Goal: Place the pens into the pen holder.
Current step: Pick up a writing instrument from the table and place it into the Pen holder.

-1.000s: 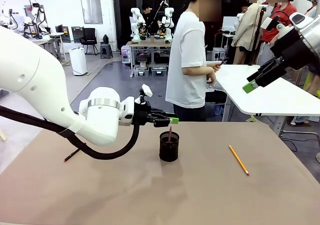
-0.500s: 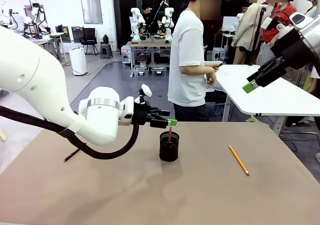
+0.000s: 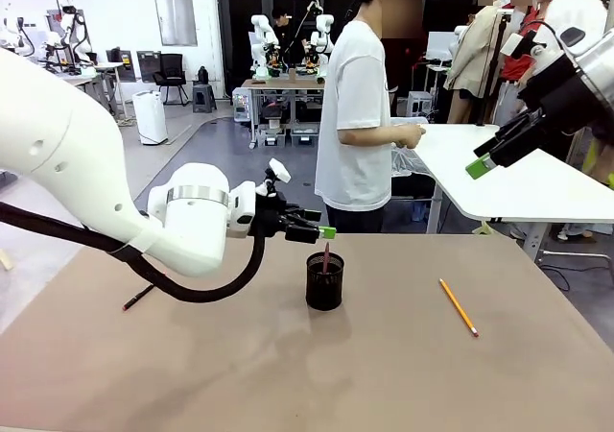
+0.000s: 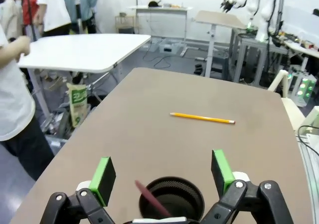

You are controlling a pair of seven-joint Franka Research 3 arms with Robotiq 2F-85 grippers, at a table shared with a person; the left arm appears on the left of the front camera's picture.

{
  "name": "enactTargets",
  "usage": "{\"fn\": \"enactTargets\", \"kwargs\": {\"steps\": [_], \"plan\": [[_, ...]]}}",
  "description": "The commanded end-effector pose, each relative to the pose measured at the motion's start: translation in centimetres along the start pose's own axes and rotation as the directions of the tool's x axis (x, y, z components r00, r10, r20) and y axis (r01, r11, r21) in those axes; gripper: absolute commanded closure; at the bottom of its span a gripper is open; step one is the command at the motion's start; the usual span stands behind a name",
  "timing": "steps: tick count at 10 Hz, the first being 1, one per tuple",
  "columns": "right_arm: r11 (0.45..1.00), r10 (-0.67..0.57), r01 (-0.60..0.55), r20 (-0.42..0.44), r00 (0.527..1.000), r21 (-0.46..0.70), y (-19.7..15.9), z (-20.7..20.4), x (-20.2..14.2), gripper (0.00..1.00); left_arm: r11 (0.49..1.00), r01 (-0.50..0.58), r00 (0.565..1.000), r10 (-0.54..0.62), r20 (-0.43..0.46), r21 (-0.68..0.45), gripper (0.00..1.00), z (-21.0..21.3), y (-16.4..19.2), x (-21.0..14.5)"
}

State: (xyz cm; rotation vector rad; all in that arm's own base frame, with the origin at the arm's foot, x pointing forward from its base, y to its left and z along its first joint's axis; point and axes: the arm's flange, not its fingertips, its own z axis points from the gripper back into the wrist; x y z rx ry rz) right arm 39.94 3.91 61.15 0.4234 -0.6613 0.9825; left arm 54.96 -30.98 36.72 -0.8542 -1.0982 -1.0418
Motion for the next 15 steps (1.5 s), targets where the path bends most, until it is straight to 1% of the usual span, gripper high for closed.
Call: {"fn": "enactTargets", "kwargs": {"steps": [1, 2, 3, 4, 5, 6, 7, 8, 9, 10, 11, 12, 13, 14, 15], "plan": [[1.0, 0.008, -0.009, 0.017, 1.0, 0.013, -0.1, 0.0, 0.1, 0.0, 0.999, -0.01, 0.996, 0.014, -0.085, 0.041, 0.0, 2.9, -0.3, 2.0], [1.0, 0.008, -0.009, 0.017, 1.0, 0.013, -0.1, 0.0, 0.1, 0.0, 0.999, 0.002, 0.991, 0.004, -0.13, 0.044, 0.0, 4.5, -0.5, 2.7], [1.0, 0.008, -0.009, 0.017, 1.0, 0.013, -0.1, 0.0, 0.1, 0.0, 0.996, 0.017, 0.98, 0.001, -0.199, 0.086, 0.0, 6.2, -1.8, 3.7], [1.0, 0.008, -0.009, 0.017, 1.0, 0.013, -0.1, 0.0, 0.1, 0.0, 0.986, 0.041, 0.963, 0.005, -0.27, 0.163, 0.0, 8.0, -2.2, 4.7], [1.0, 0.008, -0.009, 0.017, 1.0, 0.013, -0.1, 0.0, 0.1, 0.0, 0.983, 0.039, 0.943, 0.024, -0.332, 0.182, 0.0, 10.0, -2.8, 5.7], [1.0, 0.008, -0.009, 0.017, 1.0, 0.013, -0.1, 0.0, 0.1, 0.0, 0.979, 0.008, 0.893, 0.083, -0.442, 0.202, 0.0, 11.6, -3.9, 6.3], [1.0, 0.008, -0.009, 0.017, 1.0, 0.013, -0.1, 0.0, 0.1, 0.0, 0.946, -0.019, 0.8, 0.208, -0.563, 0.323, 0.0, 14.3, -3.4, 6.4], [1.0, 0.008, -0.009, 0.017, 1.0, 0.013, -0.1, 0.0, 0.1, 0.0, 0.894, -0.082, 0.753, 0.345, -0.56, 0.44, 0.0, 17.3, -3.6, 7.2], [1.0, 0.008, -0.009, 0.017, 1.0, 0.013, -0.1, 0.0, 0.1, 0.0, 0.862, -0.055, 0.717, 0.385, -0.581, 0.503, 0.0, 18.8, -4.1, 7.5], [1.0, 0.008, -0.009, 0.017, 1.0, 0.013, -0.1, 0.0, 0.1, 0.0, 0.833, 0.019, 0.697, 0.385, -0.605, 0.552, 0.0, 20.5, -3.5, 7.7], [1.0, 0.008, -0.009, 0.017, 1.0, 0.013, -0.1, 0.0, 0.1, 0.0, 0.781, 0.067, 0.623, 0.453, -0.638, 0.62, 0.0, 21.9, -4.1, 7.9], [1.0, 0.008, -0.009, 0.017, 1.0, 0.013, -0.1, 0.0, 0.1, 0.0, 0.697, 0.063, 0.586, 0.554, -0.592, 0.715, 0.0, 22.7, -4.1, 7.6], [1.0, 0.008, -0.009, 0.017, 1.0, 0.013, -0.1, 0.0, 0.1, 0.0, 0.636, 0.039, 0.578, 0.615, -0.536, 0.771, 0.0, 23.3, -3.4, 7.1], [1.0, 0.008, -0.009, 0.017, 1.0, 0.013, -0.1, 0.0, 0.1, 0.0, 0.599, 0.015, 0.551, 0.663, -0.506, 0.801, 0.0, 23.0, -3.4, 6.5], [1.0, 0.008, -0.009, 0.017, 1.0, 0.013, -0.1, 0.0, 0.1, 0.0, 0.609, 0.034, 0.525, 0.664, -0.532, 0.793, 0.0, 23.0, -2.7, 5.8]]}}
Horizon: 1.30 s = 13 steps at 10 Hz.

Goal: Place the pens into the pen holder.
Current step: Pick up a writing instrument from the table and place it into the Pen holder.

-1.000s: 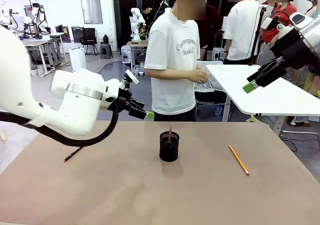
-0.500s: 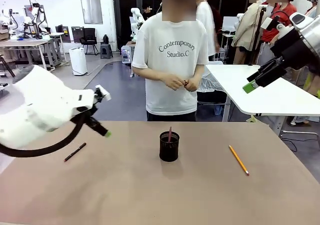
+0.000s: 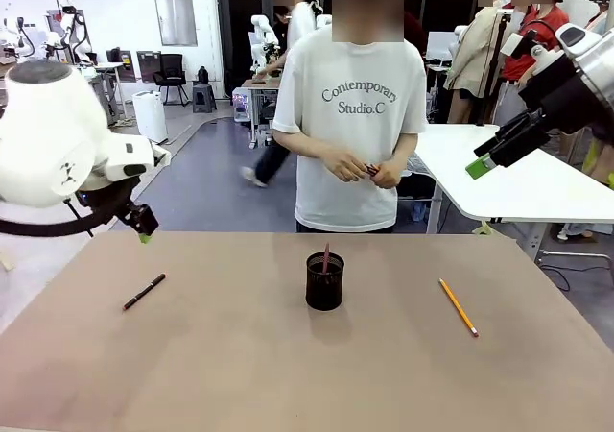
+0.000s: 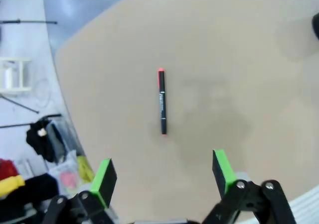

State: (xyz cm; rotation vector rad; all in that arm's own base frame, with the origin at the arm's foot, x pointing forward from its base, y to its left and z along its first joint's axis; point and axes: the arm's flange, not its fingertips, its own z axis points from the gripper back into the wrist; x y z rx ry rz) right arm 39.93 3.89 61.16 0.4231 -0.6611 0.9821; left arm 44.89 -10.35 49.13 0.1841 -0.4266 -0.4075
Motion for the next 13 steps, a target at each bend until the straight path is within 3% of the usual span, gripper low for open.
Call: {"fn": "enactTargets", "kwargs": {"steps": [1, 4, 5, 11, 13], "plan": [[1.0, 0.009, -0.009, 0.018, 1.0, 0.013, -0.1, 0.0, 0.1, 0.0, 0.997, 0.004, 0.999, -0.006, -0.031, -0.076, 0.0, -1.9, -0.6, 1.7], [1.0, 0.009, -0.009, 0.018, 1.0, 0.013, -0.1, 0.0, 0.1, 0.0, 0.989, -0.022, 1.0, 0.025, 0.019, -0.145, 0.0, -4.6, 0.2, 1.8], [1.0, 0.009, -0.009, 0.018, 1.0, 0.013, -0.1, 0.0, 0.1, 0.0, 0.996, -0.004, 0.999, 0.0, -0.039, -0.089, 0.0, -3.1, -1.4, 1.5], [1.0, 0.009, -0.009, 0.018, 1.0, 0.013, -0.1, 0.0, 0.1, 0.0, 0.994, 0.005, 0.999, -0.009, -0.032, -0.11, 0.0, -3.2, -1.7, 1.6], [1.0, 0.009, -0.009, 0.018, 1.0, 0.013, -0.1, 0.0, 0.1, 0.0, 0.996, 0.015, 0.997, -0.022, -0.075, -0.092, 0.0, -6.6, -0.3, 1.6]]}}
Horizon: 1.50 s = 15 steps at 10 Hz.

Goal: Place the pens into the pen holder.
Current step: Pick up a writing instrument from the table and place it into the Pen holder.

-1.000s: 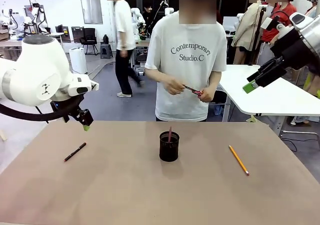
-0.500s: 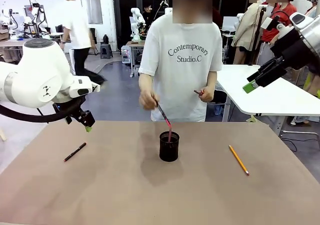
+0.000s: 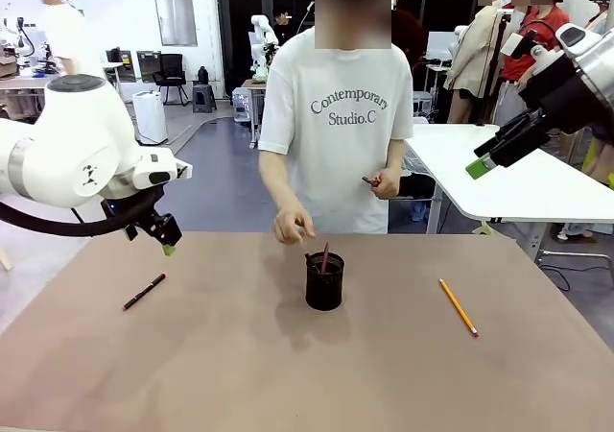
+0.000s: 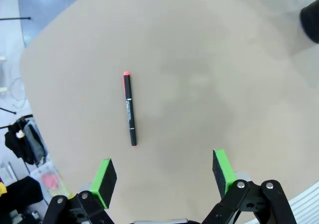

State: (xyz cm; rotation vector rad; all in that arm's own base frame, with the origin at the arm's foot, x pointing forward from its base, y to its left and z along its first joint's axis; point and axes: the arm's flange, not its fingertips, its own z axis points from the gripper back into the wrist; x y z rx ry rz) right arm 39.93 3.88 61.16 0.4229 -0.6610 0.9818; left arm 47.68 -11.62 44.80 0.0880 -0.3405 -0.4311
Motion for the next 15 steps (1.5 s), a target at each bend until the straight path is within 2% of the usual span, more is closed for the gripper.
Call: {"fn": "enactTargets", "kwargs": {"steps": [1, 2, 4, 10, 15], "plan": [[1.0, 0.009, -0.009, 0.018, 1.0, 0.014, -0.1, 0.0, 0.1, 0.0, 0.999, 0.036, 0.998, -0.036, -0.042, -0.004, 0.0, -3.0, 2.1, 0.4], [1.0, 0.009, -0.009, 0.018, 1.0, 0.014, -0.1, 0.0, 0.1, 0.0, 1.0, 0.026, 0.998, -0.025, -0.054, 0.013, 0.0, -4.2, 2.6, 0.4], [1.0, 0.009, -0.009, 0.018, 1.0, 0.014, -0.1, 0.0, 0.1, 0.0, 0.998, 0.055, 0.998, -0.056, -0.027, -0.024, 0.0, -6.1, 4.1, 0.5], [1.0, 0.009, -0.009, 0.018, 1.0, 0.014, -0.1, 0.0, 0.1, 0.0, 0.995, 0.062, 0.995, -0.067, -0.072, -0.077, 0.0, -10.7, 8.4, 2.9], [1.0, 0.009, -0.009, 0.018, 1.0, 0.014, -0.1, 0.0, 0.1, 0.0, 0.99, 0.072, 0.988, -0.088, -0.125, -0.124, 0.0, -13.8, 8.7, 4.3]]}}
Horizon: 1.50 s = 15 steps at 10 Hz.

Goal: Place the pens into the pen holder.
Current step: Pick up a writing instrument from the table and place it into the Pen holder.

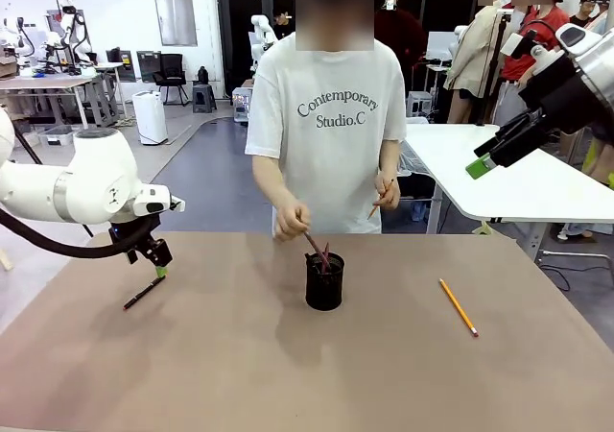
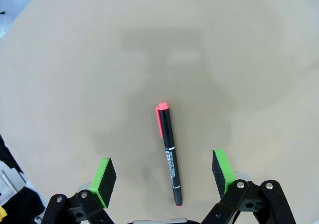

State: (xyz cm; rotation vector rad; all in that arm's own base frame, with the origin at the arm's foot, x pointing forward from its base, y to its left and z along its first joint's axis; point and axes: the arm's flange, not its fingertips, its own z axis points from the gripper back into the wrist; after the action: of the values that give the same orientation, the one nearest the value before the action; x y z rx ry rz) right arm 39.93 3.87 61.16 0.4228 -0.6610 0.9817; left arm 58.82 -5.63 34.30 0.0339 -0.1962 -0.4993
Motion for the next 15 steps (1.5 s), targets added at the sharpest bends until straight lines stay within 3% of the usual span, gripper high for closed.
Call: {"fn": "enactTargets", "kwargs": {"steps": [1, 10, 11, 15], "plan": [[1.0, 0.009, -0.009, 0.018, 1.0, 0.014, -0.1, 0.0, 0.1, 0.0, 0.999, 0.023, 1.0, -0.023, -0.01, -0.036, 0.0, -0.4, 0.5, 0.7], [1.0, 0.009, -0.009, 0.018, 1.0, 0.014, -0.1, 0.0, 0.1, 0.0, 0.997, 0.033, 0.996, -0.037, -0.078, -0.063, 0.0, -3.6, 0.4, 2.4], [1.0, 0.009, -0.009, 0.018, 1.0, 0.014, -0.1, 0.0, 0.1, 0.0, 0.997, 0.035, 0.996, -0.039, -0.076, -0.063, 0.06, -3.6, 0.4, 2.5], [1.0, 0.009, -0.009, 0.018, 1.0, 0.014, -0.1, 0.0, 0.1, 0.0, 0.997, 0.035, 0.995, -0.041, -0.091, -0.065, 0.83, -3.6, 0.3, 2.6]]}}
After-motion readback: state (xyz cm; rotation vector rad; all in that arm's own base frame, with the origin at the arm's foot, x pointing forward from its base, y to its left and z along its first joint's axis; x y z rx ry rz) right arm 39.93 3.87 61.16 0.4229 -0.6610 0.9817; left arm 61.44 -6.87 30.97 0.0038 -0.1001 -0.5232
